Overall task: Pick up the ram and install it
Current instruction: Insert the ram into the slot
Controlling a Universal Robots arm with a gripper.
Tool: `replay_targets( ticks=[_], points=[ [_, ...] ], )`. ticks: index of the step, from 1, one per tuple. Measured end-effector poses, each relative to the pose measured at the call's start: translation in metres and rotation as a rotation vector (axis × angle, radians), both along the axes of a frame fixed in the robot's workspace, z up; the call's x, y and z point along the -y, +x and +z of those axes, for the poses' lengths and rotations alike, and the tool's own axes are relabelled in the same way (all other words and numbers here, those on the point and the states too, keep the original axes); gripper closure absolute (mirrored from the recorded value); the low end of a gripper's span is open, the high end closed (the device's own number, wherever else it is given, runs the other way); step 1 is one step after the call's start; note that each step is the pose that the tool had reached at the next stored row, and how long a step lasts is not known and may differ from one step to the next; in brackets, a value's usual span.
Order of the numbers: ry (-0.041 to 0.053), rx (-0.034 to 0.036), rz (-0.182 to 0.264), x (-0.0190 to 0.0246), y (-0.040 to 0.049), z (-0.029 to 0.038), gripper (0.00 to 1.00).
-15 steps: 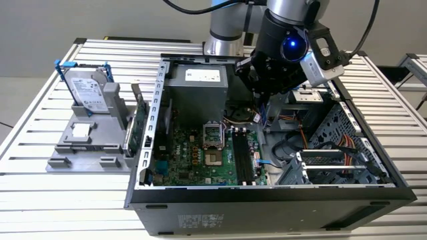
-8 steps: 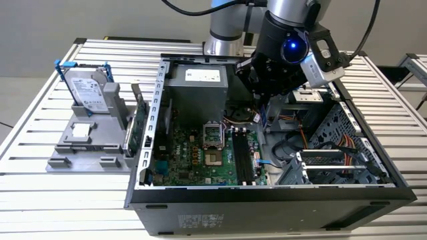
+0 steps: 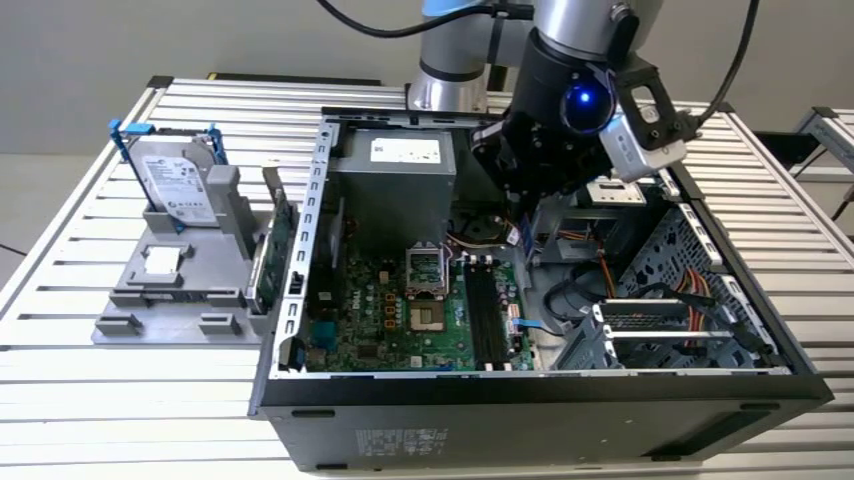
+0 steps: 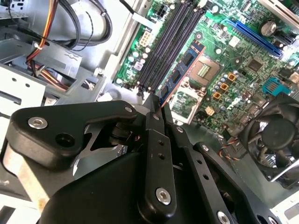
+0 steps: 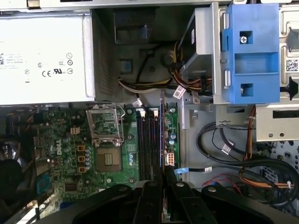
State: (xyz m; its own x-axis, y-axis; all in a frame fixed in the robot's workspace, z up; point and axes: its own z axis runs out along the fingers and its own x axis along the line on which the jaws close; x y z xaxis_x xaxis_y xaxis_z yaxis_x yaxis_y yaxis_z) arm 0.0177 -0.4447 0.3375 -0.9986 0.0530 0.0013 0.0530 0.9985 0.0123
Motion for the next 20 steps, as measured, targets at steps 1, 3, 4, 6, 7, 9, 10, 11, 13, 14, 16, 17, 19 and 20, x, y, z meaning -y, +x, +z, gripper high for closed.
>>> replay_targets(
  ticks=[1, 3, 4, 6, 7, 9, 10, 11, 13, 14, 16, 17, 19, 20],
  points=[
    [0.0000, 0.0000, 0.000, 0.0002, 0.0000, -0.0003, 1.00],
    [0.0001, -0.0001, 0.000, 0.0009, 0.0000, -0.0005, 1.00],
    [0.0002, -0.0002, 0.000, 0.0014, 0.0000, -0.0006, 1.00],
    [0.0001, -0.0003, 0.000, 0.0017, 0.0000, -0.0009, 1.00],
    [0.0001, -0.0003, 0.000, 0.0019, 0.0000, -0.0011, 1.00],
    [0.0003, -0.0003, 0.000, 0.0023, 0.0000, -0.0023, 1.00],
    [0.0002, -0.0003, 0.000, 0.0025, 0.0000, -0.0028, 1.00],
    [0.0001, -0.0003, 0.000, 0.0028, 0.0000, -0.0031, 1.00],
    [0.0002, -0.0003, 0.000, 0.0032, 0.0000, -0.0041, 1.00],
    [0.0001, -0.0004, 0.000, 0.0035, 0.0000, -0.0047, 1.00],
    [0.0001, -0.0003, 0.000, 0.0041, 0.0000, -0.0061, 1.00],
    [0.0002, -0.0003, 0.000, 0.0043, 0.0000, -0.0071, 1.00],
    [0.0002, -0.0003, 0.000, 0.0050, 0.0000, -0.0088, 1.00],
    [0.0000, -0.0004, 0.000, 0.0056, 0.0001, -0.0092, 1.00]
  ],
)
